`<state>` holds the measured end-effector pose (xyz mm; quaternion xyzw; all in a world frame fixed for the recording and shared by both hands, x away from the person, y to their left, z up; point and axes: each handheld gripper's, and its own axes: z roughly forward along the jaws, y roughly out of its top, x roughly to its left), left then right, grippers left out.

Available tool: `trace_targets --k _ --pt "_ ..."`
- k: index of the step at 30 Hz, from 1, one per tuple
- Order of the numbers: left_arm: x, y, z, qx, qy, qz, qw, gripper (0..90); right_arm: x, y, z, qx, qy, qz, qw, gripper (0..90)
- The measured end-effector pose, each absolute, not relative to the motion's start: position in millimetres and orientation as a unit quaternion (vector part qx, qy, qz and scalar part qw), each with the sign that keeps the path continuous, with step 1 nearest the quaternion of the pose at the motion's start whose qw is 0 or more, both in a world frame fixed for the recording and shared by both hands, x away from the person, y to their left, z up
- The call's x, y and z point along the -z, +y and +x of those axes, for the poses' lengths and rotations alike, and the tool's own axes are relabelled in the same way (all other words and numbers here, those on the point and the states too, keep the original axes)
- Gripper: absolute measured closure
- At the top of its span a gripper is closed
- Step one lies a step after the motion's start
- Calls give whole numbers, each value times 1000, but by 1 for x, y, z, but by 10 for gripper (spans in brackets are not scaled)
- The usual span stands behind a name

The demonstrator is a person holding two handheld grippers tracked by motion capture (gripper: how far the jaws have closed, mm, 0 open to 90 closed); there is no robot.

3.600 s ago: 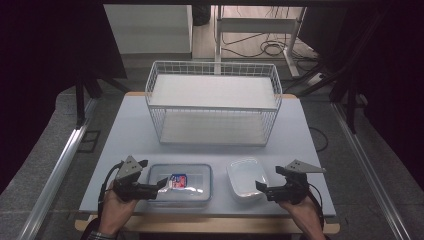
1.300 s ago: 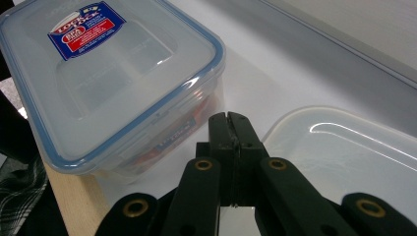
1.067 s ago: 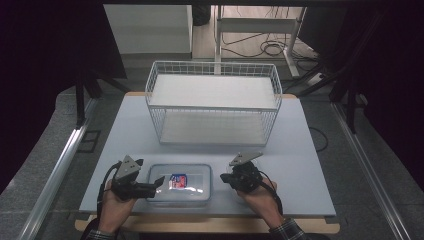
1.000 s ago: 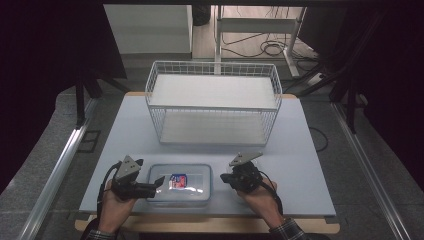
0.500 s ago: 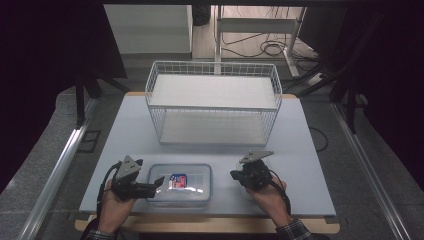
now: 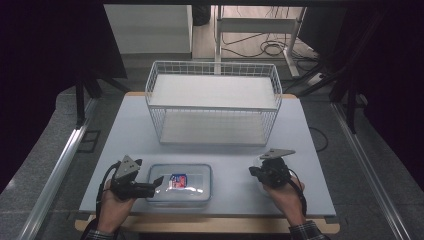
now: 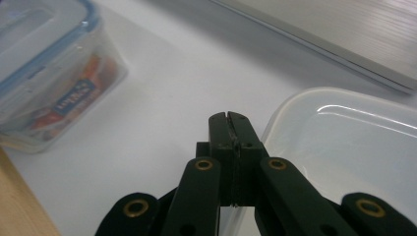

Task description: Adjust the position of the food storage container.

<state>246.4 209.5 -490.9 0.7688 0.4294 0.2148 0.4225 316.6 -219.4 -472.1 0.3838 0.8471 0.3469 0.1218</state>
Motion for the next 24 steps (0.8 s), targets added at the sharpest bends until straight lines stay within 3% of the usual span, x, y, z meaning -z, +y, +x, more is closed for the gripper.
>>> trace_targets --k 14,20,24 --pt "491 211 248 -206 436 766 426 55 471 -279 329 -342 808 453 159 890" --pt "487 214 248 -204 434 779 404 45 468 -279 326 -348 804 453 167 888" --pt "481 236 242 -221 450 766 403 161 465 -272 321 -360 806 439 167 884"
